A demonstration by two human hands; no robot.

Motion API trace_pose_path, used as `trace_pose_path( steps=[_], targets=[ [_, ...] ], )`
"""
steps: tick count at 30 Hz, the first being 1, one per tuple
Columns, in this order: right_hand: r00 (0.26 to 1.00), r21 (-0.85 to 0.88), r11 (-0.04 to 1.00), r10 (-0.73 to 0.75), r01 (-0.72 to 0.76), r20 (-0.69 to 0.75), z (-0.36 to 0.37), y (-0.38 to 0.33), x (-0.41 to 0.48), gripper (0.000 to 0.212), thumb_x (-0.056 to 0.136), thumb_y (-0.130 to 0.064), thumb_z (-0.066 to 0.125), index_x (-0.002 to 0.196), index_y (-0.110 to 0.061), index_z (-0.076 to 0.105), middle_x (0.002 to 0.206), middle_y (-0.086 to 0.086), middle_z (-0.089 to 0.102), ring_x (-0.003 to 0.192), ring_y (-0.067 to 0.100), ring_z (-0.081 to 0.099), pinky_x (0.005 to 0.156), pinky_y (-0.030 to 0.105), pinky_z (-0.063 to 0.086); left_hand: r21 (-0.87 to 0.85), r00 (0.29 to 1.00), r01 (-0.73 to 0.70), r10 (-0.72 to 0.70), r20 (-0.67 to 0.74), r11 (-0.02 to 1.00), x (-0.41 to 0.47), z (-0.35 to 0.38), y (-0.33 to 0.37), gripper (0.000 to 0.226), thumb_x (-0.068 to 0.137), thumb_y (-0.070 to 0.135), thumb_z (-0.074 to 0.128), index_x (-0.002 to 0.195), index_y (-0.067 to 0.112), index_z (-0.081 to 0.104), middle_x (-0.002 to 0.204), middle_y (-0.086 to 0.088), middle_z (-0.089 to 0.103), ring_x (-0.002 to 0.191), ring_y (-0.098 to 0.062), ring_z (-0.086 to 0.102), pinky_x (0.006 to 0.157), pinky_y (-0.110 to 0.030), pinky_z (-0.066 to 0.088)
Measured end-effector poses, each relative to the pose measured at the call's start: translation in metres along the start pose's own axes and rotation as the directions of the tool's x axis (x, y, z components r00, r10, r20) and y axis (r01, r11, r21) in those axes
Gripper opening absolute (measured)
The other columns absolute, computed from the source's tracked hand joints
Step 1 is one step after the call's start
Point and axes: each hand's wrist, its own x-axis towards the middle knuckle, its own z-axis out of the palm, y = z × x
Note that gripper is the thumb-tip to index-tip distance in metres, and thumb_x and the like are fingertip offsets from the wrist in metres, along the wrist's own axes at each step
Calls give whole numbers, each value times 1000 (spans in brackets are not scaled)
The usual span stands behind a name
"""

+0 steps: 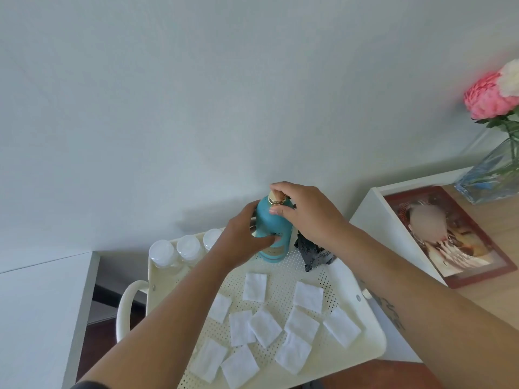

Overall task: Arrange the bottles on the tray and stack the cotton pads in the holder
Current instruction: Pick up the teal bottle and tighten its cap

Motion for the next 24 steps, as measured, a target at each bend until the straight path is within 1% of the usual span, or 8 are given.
trace_pose_path(
  steps=[2, 5, 9, 12, 15, 17, 21, 24],
  targets=[
    [999, 43, 999, -17, 15, 47, -5, 4, 3, 33, 87, -26, 64, 119, -30, 55, 106, -12, 63, 87, 7, 55, 73, 22, 40, -12, 1000, -5, 5, -13, 1000, -1, 0, 2, 70, 71, 28, 84, 129, 39, 46, 118, 18, 61, 102, 0, 64, 83, -16, 54],
    [991, 120, 993, -24, 9, 128, -10, 10, 9, 36, 88, -25, 63, 120, -38, 54, 114, -19, 59, 100, 0, 53, 80, 13, 37, -31, 999, -15, 14, -34, 999, -2, 1, 7, 68, 73, 25, 83, 128, 40, 46, 120, 21, 59, 104, 0, 63, 81, -12, 52],
    [988, 214, 976, -3, -30, 153, -9, 18, 9, 49, 88, -26, 64, 130, -43, 46, 128, -20, 53, 117, -1, 48, 96, 21, 39, -62, 999, -11, 7, -51, 998, -3, 3, 9, 68, 73, 22, 83, 127, 41, 46, 121, 19, 60, 105, -2, 63, 84, -15, 54],
    [994, 305, 949, 50, -78, 99, -7, 28, 1, 53, 84, -28, 70, 130, -41, 47, 122, -18, 57, 116, 1, 52, 93, 22, 45, -104, 998, 6, -13, -66, 995, -6, 4, 5, 68, 75, 19, 83, 131, 35, 48, 124, 14, 61, 108, -5, 63, 88, -21, 55],
    [994, 365, 925, 80, -101, 73, -3, 32, -3, 36, 84, -28, 69, 116, -38, 57, 116, -21, 61, 104, -14, 54, 81, 6, 41, -118, 996, 20, -30, -85, 993, -7, 5, 2, 68, 77, 18, 82, 135, 29, 48, 125, 9, 62, 110, -6, 62, 87, -20, 55],
    [994, 374, 922, 84, -102, 64, 0, 32, -3, 30, 86, -27, 67, 113, -37, 59, 116, -19, 62, 102, -18, 52, 77, 2, 40, -121, 994, 28, -41, -103, 992, -7, 7, 3, 67, 77, 18, 81, 135, 28, 48, 125, 9, 61, 109, -3, 62, 85, -16, 54],
    [990, 386, 913, 104, -131, 91, -2, 32, -4, 31, 87, -26, 66, 116, -32, 59, 120, -17, 62, 109, -8, 54, 84, 13, 41, -115, 993, 34, -47, -112, 993, -9, 10, 3, 68, 78, 18, 81, 136, 27, 47, 127, 9, 60, 110, -1, 60, 86, -15, 53],
    [990, 405, 903, 122, -142, 76, -5, 27, -12, 32, 88, -26, 65, 118, -32, 59, 120, -16, 62, 111, -5, 54, 85, 13, 42, -66, 989, 35, -44, -142, 997, -18, 9, 5, 66, 78, 23, 81, 135, 29, 48, 126, 16, 59, 110, 2, 58, 88, -14, 51]
  ],
)
